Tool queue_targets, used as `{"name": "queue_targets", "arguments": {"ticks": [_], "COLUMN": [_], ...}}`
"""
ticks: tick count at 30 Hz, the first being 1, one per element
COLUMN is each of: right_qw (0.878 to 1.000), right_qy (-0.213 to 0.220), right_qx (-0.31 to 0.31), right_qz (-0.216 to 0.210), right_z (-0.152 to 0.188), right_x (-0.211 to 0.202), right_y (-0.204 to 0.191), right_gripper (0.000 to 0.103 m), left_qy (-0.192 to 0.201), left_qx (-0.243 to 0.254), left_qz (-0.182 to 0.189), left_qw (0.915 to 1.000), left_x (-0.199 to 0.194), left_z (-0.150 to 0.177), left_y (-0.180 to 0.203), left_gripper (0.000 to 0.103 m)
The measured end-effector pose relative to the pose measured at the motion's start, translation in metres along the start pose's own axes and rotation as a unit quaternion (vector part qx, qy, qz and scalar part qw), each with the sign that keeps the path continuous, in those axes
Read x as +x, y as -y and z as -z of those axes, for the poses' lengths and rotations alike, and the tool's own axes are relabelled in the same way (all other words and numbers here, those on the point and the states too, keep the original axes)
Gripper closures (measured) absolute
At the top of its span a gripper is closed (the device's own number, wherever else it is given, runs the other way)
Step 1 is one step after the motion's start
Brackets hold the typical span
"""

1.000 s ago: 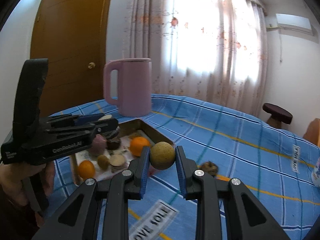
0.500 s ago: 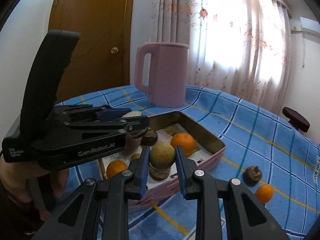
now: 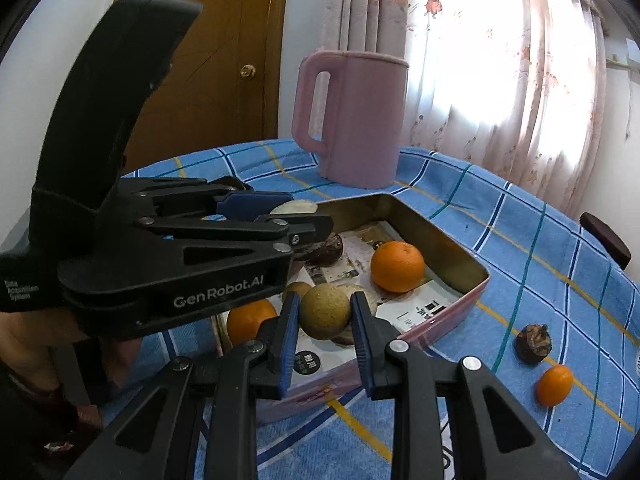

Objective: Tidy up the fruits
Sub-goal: 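Open the left gripper over the tin while the right gripper releases the yellow fruit inside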

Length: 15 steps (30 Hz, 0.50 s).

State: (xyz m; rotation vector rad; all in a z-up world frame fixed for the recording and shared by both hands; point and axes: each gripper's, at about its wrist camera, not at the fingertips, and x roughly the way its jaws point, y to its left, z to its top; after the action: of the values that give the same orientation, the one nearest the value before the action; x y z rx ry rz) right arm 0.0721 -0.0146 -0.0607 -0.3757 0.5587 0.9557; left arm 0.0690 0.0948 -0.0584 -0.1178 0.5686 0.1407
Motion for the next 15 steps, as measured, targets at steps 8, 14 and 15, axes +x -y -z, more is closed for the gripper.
{"name": "queue_targets", "arguments": {"ticks": [8, 14, 15], "right_qw": [1.0, 1.0, 0.999], "right_qy": [-0.007, 0.006, 0.006], "right_qx": [0.005, 0.001, 0.004], "right_qz": [-0.009, 0.031, 0.041], "right_z": [0.001, 0.004, 0.006], "right_x": [-0.001, -0.026, -0.033], "right_y": [-0.001, 0.011, 0.019], "right_gripper": [0.048, 0.044, 0.044], "left_qy": [0.012, 0.046, 0.051], "left_qx": [-0.007, -0.021, -0.021], "left_qz": [-0.009, -0.01, -0.008], "left_qw": [0.9999, 0.9986, 0.9984], "left_x": [-0.005, -0.025, -0.027], "left_z": [-0.001, -0.009, -0.011], "left_y": [0.0, -0.002, 0.0], "left_gripper": [0.038, 0.018, 0.018]}}
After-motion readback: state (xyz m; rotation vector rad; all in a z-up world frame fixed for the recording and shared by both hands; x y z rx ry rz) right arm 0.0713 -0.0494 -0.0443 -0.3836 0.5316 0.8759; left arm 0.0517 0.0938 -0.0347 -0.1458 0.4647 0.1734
